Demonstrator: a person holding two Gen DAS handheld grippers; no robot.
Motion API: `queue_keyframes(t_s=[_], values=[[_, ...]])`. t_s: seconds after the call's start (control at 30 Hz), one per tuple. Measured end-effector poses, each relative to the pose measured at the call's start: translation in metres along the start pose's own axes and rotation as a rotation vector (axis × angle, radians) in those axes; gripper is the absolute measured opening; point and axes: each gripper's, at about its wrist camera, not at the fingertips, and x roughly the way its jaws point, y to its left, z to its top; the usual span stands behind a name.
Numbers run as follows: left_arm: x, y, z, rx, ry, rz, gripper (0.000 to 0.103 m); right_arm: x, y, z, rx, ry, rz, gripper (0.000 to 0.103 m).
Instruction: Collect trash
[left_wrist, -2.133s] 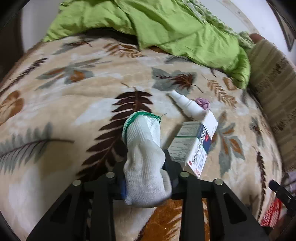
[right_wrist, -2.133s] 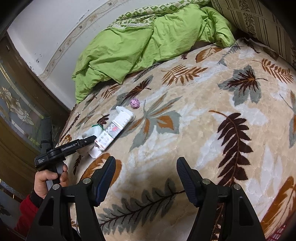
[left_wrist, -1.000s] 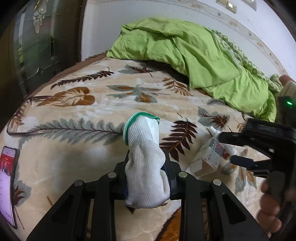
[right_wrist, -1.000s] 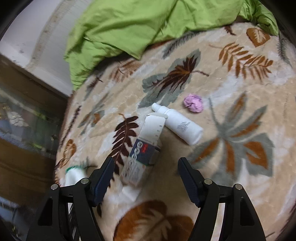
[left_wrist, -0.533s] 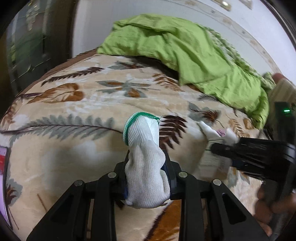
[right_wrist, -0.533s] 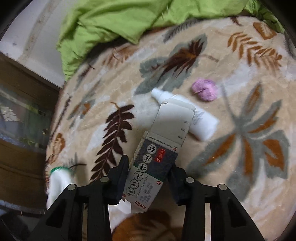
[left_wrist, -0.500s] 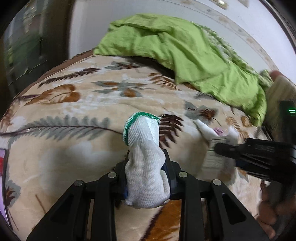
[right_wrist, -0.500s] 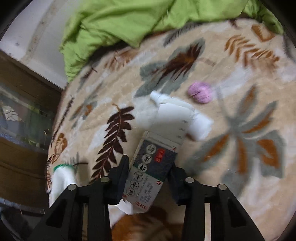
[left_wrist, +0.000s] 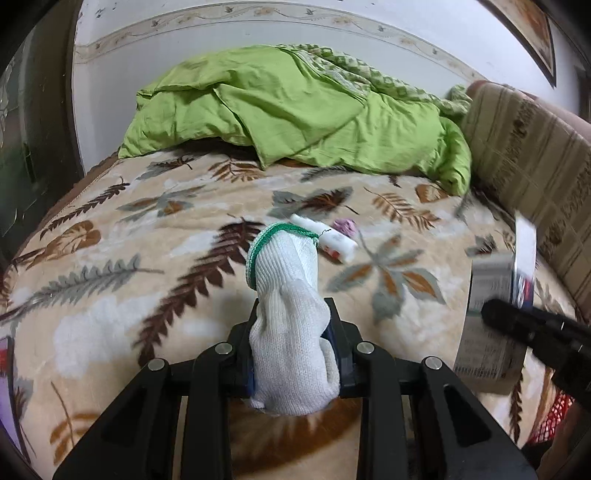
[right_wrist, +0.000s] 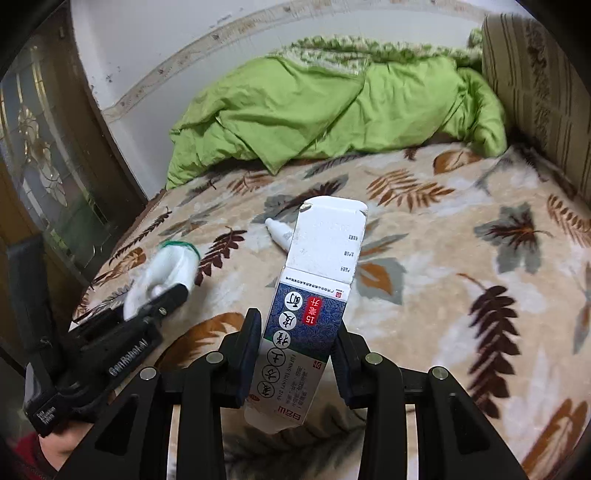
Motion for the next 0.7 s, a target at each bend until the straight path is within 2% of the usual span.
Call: queue_keyframes(t_s=[0.1, 0.2, 0.33, 0.7], values=[[-0.010, -0.007, -0.012, -0.007, 0.012, 0.000, 0.028, -0.011, -0.003, -0.005, -0.018, -0.027, -0.006, 0.038], [-0.017, -0.014, -0.020, 0.015, 0.003, 0.014, 0.028, -0.011, -0.015, -0.009, 0.024, -0.007, 0.010, 0.038], [-0.014, -0.017, -0.020, 0.040, -0.006, 0.031, 0.028, -0.008, -0.027, -0.008, 0.084, -0.001, 0.035, 0.038], [-0.008, -0.012, -0.016, 0.058, -0.018, 0.051, 0.028, -0.009, -0.022, -0.009, 0.065, -0.021, 0.025, 0.038]])
